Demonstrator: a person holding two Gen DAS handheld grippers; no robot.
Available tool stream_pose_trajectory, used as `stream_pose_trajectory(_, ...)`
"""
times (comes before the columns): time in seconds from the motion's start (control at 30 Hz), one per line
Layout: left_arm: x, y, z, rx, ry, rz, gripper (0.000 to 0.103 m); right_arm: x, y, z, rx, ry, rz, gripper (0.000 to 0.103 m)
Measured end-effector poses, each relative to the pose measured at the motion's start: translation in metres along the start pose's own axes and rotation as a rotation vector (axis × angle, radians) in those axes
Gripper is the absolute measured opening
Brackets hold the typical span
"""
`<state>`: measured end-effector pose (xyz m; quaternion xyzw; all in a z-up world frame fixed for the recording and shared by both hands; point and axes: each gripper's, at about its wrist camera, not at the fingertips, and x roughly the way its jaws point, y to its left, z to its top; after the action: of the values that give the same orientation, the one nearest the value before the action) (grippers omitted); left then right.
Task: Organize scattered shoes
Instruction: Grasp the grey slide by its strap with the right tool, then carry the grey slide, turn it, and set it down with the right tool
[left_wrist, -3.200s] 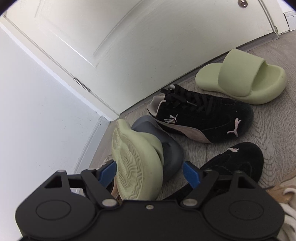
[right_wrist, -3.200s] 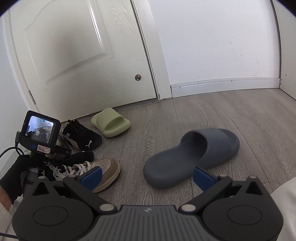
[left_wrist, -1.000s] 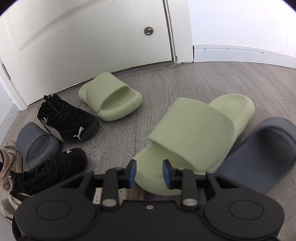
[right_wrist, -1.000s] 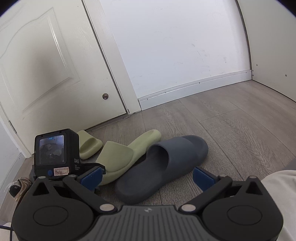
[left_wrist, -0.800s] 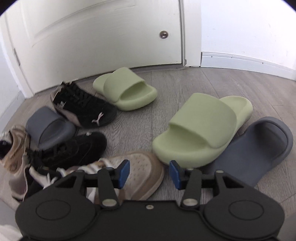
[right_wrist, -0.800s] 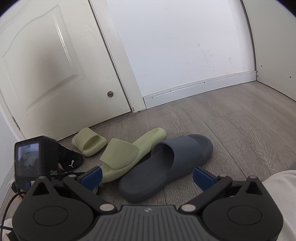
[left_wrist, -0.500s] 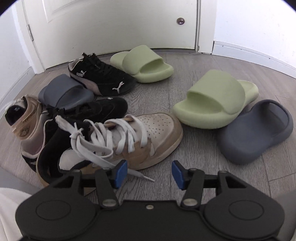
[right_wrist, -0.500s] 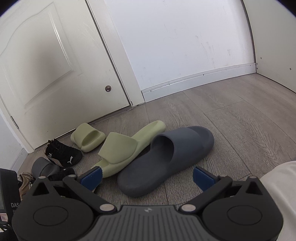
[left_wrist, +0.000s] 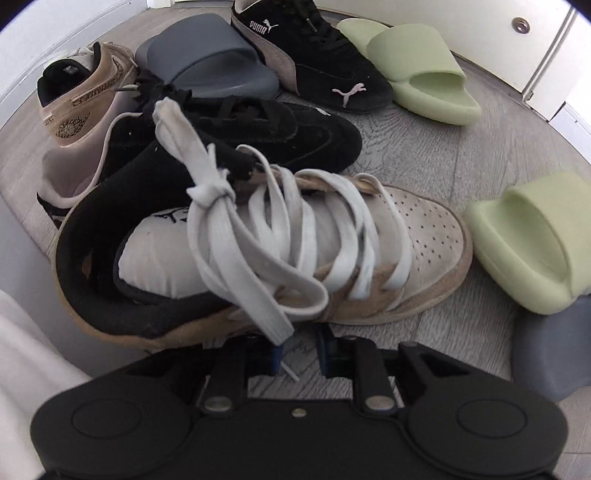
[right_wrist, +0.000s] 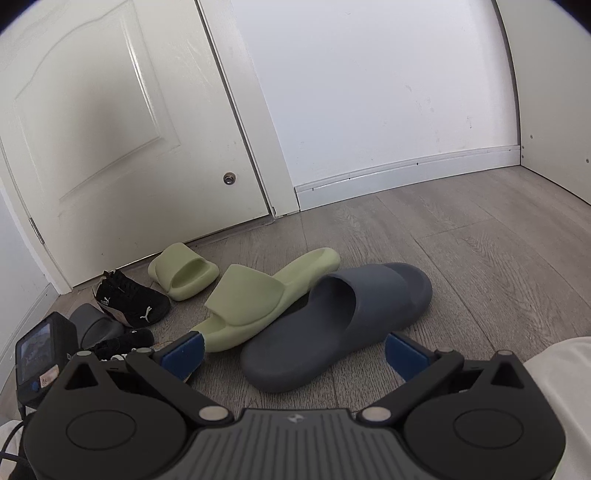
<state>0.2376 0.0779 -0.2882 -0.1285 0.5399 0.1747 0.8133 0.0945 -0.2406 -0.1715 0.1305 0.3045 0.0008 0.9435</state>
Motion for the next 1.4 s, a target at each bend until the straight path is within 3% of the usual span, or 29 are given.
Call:
stream_pose_trajectory(0.2, -0.003, -0.010, -0.005, 0.063, 0.007, -0.025, 0.023, 0.005, -0.008, 0.001, -0.001, -0.001, -0.040, 0.103)
stream_pose_trajectory(0.37, -0.038, -0.042, -0.030, 0.322, -0.111, -0.075, 0.025, 0.016, -0.013, 0.007, -0.068, 0.008, -0.051, 0.103)
stream_pose_trajectory(0.47, -0.055, -0.045, -0.035, 0.406, -0.190, -0.189, 0.025, 0.031, -0.019, 0.018, -0.134, 0.016, -0.025, 0.103)
stream_pose_trajectory(0.53, -0.059, -0.044, -0.030, 0.409, -0.214, -0.255, 0.026, 0.054, -0.027, 0.030, -0.224, 0.039, 0.014, 0.103)
stream_pose_trajectory(0.67, -0.061, -0.050, -0.021, 0.408, -0.290, -0.275, 0.030, 0.111, -0.047, 0.046, -0.333, 0.120, 0.105, 0.102)
stream_pose_trajectory(0.73, -0.057, -0.052, -0.022, 0.408, -0.315, -0.245, 0.032, 0.138, -0.062, 0.052, -0.302, 0.151, 0.156, 0.102)
stream_pose_trajectory(0.8, -0.050, -0.053, -0.021, 0.402, -0.281, -0.234, 0.032, 0.162, -0.075, 0.056, -0.258, 0.203, 0.179, 0.102)
stream_pose_trajectory(0.93, -0.049, -0.053, -0.019, 0.397, -0.269, -0.259, 0.032, 0.193, -0.095, 0.059, -0.203, 0.295, 0.231, 0.103)
stream_pose_trajectory(1.07, -0.048, -0.054, -0.021, 0.416, -0.281, -0.240, 0.032, 0.212, -0.105, 0.053, -0.174, 0.362, 0.219, 0.102)
stream_pose_trajectory(1.13, -0.048, -0.054, -0.021, 0.416, -0.292, -0.229, 0.032, 0.206, -0.100, 0.053, -0.171, 0.356, 0.235, 0.078)
stream_pose_trajectory(1.33, -0.050, -0.050, -0.021, 0.397, -0.319, -0.217, 0.032, 0.193, -0.067, 0.033, -0.081, 0.427, 0.188, 0.077)
stream_pose_trajectory(1.4, -0.050, -0.049, -0.020, 0.389, -0.320, -0.221, 0.032, 0.188, -0.049, 0.024, -0.069, 0.414, 0.148, 0.077)
